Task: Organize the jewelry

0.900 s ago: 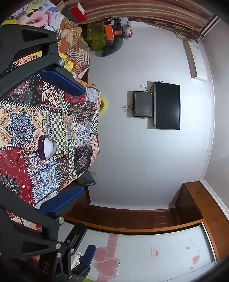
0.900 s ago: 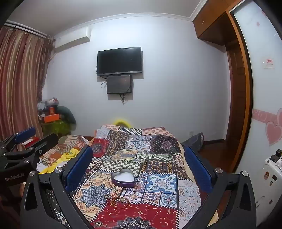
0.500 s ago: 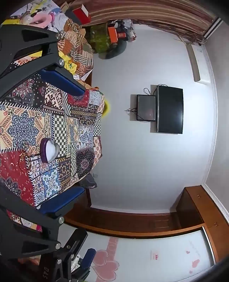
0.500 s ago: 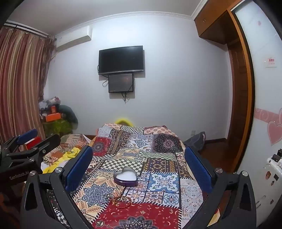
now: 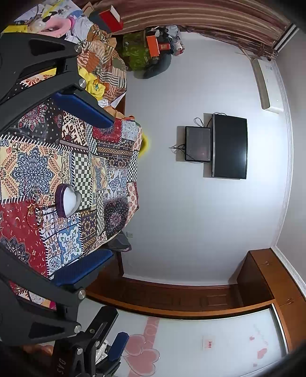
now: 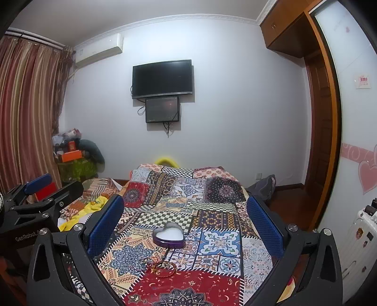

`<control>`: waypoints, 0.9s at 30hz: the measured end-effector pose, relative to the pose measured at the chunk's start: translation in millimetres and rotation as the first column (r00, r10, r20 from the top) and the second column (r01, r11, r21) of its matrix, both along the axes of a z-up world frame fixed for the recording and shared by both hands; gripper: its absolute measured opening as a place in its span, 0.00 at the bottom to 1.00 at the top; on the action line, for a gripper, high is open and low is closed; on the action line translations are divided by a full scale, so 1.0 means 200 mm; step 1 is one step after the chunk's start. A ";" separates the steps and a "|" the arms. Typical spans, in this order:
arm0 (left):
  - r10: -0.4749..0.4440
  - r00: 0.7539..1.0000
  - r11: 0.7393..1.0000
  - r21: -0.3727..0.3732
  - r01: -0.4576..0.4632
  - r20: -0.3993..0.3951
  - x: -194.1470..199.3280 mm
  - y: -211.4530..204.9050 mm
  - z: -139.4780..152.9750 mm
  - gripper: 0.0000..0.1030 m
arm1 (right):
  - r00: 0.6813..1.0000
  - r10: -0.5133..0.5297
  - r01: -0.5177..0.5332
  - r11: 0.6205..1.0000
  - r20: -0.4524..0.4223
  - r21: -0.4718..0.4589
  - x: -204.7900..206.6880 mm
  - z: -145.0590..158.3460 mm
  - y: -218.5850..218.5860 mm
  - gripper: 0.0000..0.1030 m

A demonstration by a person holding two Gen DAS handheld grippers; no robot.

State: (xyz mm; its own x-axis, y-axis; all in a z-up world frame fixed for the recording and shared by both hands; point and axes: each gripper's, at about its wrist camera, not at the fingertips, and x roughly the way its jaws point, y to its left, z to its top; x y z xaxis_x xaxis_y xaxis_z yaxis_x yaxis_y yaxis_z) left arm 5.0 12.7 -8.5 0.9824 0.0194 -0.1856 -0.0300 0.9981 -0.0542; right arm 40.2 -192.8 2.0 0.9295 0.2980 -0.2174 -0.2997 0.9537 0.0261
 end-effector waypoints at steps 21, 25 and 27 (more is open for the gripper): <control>0.007 1.000 1.000 0.016 -0.007 0.005 0.00 -0.02 0.01 1.00 | 1.000 0.001 -0.001 1.000 -0.008 0.001 0.01 0.00 -0.01 1.00; 0.006 1.000 1.000 0.015 -0.006 0.001 0.00 -0.02 0.01 1.00 | 1.000 0.000 0.000 1.000 -0.008 0.001 0.01 0.00 -0.01 1.00; 0.003 1.000 1.000 0.012 -0.003 0.000 0.00 -0.01 0.01 1.00 | 1.000 0.002 -0.002 1.000 -0.009 0.002 0.01 0.00 -0.01 1.00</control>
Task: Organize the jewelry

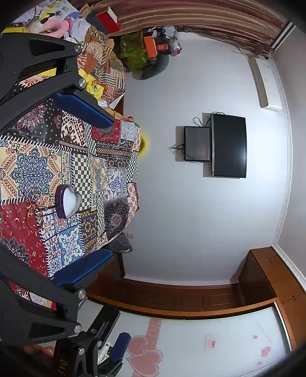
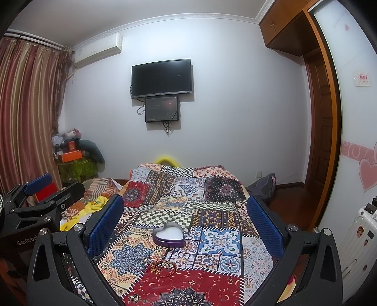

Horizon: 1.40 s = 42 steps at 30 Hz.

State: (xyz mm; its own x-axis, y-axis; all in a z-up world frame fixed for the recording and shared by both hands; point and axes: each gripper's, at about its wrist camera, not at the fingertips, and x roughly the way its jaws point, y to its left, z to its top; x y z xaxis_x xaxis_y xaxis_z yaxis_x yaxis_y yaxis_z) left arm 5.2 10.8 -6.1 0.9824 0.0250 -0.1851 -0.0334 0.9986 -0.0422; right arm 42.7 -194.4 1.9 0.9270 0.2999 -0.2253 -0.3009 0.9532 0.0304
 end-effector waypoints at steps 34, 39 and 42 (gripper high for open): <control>0.012 0.998 1.000 -0.003 -0.012 -0.054 0.11 0.04 -0.08 1.00 | 0.999 -0.002 0.001 1.000 -0.045 -0.014 0.10 -0.06 0.00 1.00; 0.035 0.993 0.999 0.001 -0.036 -0.110 0.21 0.09 -0.16 1.00 | 0.995 -0.015 0.013 1.000 -0.096 -0.028 0.18 -0.14 0.01 1.00; 0.055 0.984 0.998 -0.001 -0.056 -0.171 0.31 0.14 -0.24 1.00 | 0.989 -0.036 0.028 0.998 -0.147 -0.056 0.25 -0.23 0.01 1.00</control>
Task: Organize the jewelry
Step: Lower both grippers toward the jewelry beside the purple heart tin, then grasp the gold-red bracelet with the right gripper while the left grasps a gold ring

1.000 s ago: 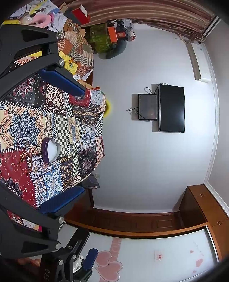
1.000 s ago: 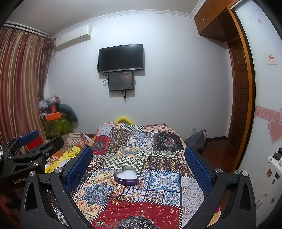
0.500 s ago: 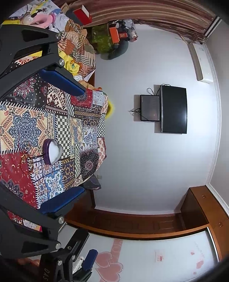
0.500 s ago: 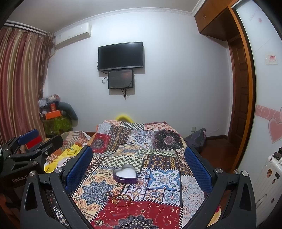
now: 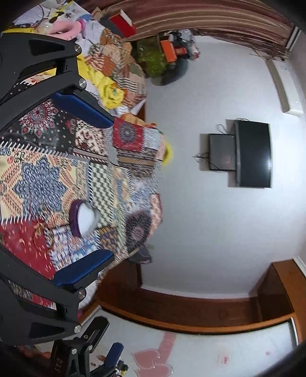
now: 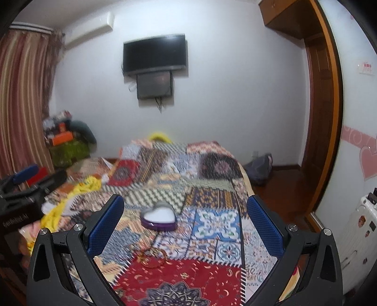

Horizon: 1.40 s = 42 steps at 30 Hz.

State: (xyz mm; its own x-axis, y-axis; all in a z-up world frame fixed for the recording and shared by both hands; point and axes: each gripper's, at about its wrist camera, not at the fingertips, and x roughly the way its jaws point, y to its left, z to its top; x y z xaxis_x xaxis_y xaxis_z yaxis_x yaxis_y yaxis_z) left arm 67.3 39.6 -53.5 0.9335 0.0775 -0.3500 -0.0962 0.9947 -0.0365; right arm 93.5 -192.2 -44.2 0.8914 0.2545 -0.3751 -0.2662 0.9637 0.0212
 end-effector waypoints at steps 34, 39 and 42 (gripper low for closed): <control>-0.228 0.833 0.967 -0.216 0.134 -0.503 0.48 0.00 -0.79 0.47 | 0.833 0.217 -0.286 0.956 -0.508 -0.061 0.50 -0.73 0.21 0.41; -0.253 0.811 0.962 -0.229 0.151 -0.528 0.49 -0.04 -0.84 0.38 | 0.824 0.246 -0.326 0.943 -0.511 -0.073 0.49 -0.74 0.23 0.30; -0.254 0.815 0.962 -0.223 0.158 -0.521 0.49 -0.05 -0.84 0.38 | 0.822 0.248 -0.333 0.939 -0.512 -0.080 0.50 -0.75 0.24 0.25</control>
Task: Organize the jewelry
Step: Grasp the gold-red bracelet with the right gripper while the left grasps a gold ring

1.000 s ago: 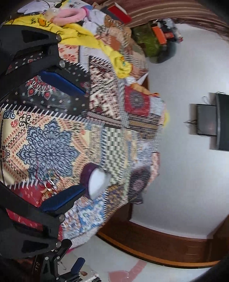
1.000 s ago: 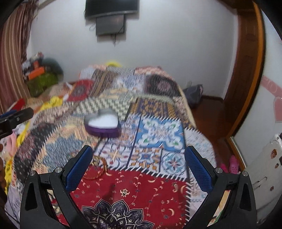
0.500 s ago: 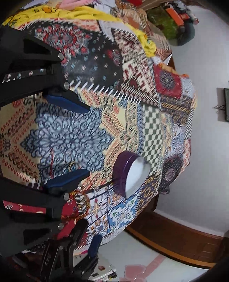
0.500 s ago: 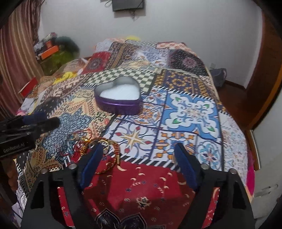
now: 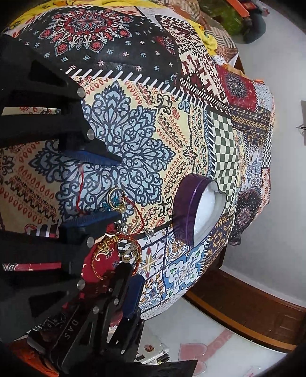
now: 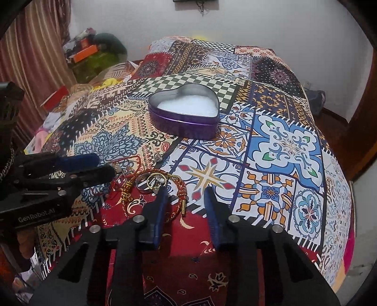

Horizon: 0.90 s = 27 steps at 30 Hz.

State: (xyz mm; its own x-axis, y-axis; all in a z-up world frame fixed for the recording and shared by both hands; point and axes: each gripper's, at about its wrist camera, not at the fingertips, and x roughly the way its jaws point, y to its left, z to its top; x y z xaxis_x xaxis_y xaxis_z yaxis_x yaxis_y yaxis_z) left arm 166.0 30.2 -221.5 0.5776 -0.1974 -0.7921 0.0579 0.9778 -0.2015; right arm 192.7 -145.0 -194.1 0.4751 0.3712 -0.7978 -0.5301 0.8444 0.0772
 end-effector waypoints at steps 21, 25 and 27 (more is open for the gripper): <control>-0.070 0.997 0.995 0.073 0.067 0.043 0.01 -0.09 0.01 0.19 | 1.000 0.002 -0.002 1.000 0.018 0.009 -0.01 0.00 0.00 0.07; -0.060 0.997 0.997 0.057 0.057 0.054 0.00 -0.08 0.04 0.19 | 1.000 -0.010 0.010 1.000 0.026 0.015 -0.02 0.02 -0.01 0.07; -0.060 0.996 0.997 0.058 0.056 0.070 -0.01 -0.08 0.07 0.19 | 0.999 -0.016 0.016 1.000 0.030 0.017 -0.03 0.03 -0.02 0.07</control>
